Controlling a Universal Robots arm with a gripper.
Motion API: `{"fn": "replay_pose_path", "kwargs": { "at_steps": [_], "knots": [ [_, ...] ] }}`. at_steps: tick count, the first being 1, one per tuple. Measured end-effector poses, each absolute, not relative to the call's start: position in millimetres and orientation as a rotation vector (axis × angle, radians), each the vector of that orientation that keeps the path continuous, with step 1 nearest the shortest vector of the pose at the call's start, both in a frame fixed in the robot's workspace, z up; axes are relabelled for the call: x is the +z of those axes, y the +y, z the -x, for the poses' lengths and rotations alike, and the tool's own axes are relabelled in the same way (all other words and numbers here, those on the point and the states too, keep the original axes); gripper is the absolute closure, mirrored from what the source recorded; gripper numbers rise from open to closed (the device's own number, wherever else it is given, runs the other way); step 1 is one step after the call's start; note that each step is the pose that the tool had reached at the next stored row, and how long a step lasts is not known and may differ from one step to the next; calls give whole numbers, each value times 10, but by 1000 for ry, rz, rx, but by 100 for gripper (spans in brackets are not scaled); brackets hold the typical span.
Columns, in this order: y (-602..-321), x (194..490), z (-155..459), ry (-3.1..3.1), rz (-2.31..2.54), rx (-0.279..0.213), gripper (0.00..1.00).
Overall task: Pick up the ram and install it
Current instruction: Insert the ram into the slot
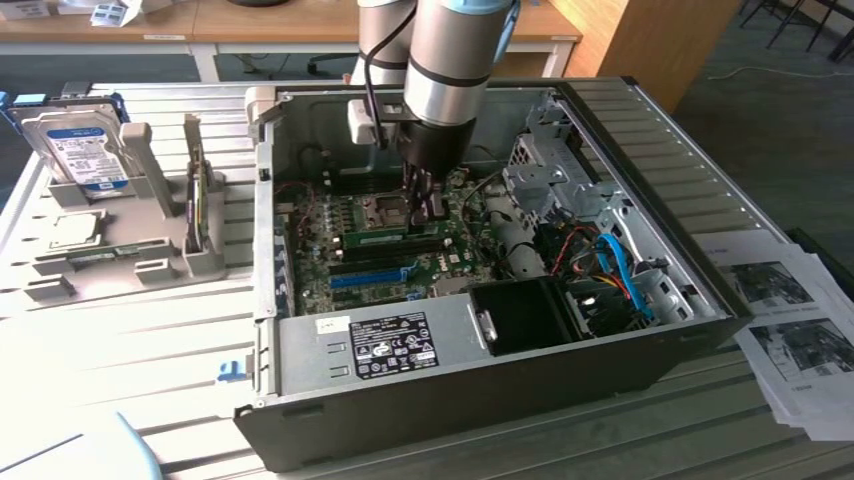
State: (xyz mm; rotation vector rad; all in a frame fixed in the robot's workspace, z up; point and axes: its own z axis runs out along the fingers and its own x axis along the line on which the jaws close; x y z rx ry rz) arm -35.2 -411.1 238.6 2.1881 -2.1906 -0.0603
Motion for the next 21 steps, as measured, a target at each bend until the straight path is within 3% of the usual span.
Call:
{"fn": "replay_pose_path", "kwargs": {
  "at_steps": [21],
  "knots": [
    [-4112, 2322, 353, -2195, -2184, -60, 89]
  ]
}}
